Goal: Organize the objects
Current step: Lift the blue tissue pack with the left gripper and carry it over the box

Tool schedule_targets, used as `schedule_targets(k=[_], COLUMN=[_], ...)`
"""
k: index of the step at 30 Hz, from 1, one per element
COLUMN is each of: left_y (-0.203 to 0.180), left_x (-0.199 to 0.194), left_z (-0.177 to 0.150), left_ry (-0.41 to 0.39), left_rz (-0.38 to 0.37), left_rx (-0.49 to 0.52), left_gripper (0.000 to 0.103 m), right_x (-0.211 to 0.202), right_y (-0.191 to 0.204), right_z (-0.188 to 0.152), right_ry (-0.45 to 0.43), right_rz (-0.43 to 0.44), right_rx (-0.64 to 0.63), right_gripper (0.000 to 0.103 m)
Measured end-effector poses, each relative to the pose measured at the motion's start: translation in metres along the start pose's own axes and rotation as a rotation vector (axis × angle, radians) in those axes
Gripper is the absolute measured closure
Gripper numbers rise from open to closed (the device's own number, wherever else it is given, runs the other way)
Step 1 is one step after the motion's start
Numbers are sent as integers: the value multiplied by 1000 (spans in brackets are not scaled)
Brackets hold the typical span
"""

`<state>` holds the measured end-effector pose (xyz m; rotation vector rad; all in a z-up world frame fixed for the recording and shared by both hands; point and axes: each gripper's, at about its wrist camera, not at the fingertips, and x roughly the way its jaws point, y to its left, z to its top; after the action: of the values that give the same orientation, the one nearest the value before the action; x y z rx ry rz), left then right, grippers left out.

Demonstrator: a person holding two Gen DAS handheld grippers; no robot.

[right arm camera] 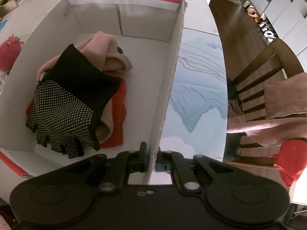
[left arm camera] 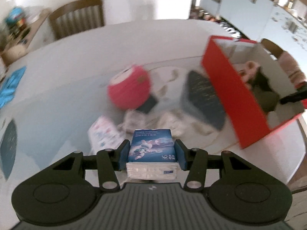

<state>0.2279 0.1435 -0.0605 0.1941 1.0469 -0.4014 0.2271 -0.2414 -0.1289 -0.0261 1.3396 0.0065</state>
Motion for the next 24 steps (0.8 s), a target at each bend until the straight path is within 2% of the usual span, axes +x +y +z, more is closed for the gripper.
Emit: schedule_targets(k=[12,19,24], left_y=[-95,-160,-199], left_x=[-16,0,15], left_z=[64,87,94], left_ry=[-106,-121,-120], left_rz=[-152,-226,-253], left_rx=[207,349,423], left_gripper=[54,54,54], right_x=[0,0,0], right_y=[0,-1,-1], right_z=[0,1,0], right_ry=[0,-1,-2], right_rz=[4,11,12], right_rx=[-5,-5,-9], right_gripper=[98,98,98])
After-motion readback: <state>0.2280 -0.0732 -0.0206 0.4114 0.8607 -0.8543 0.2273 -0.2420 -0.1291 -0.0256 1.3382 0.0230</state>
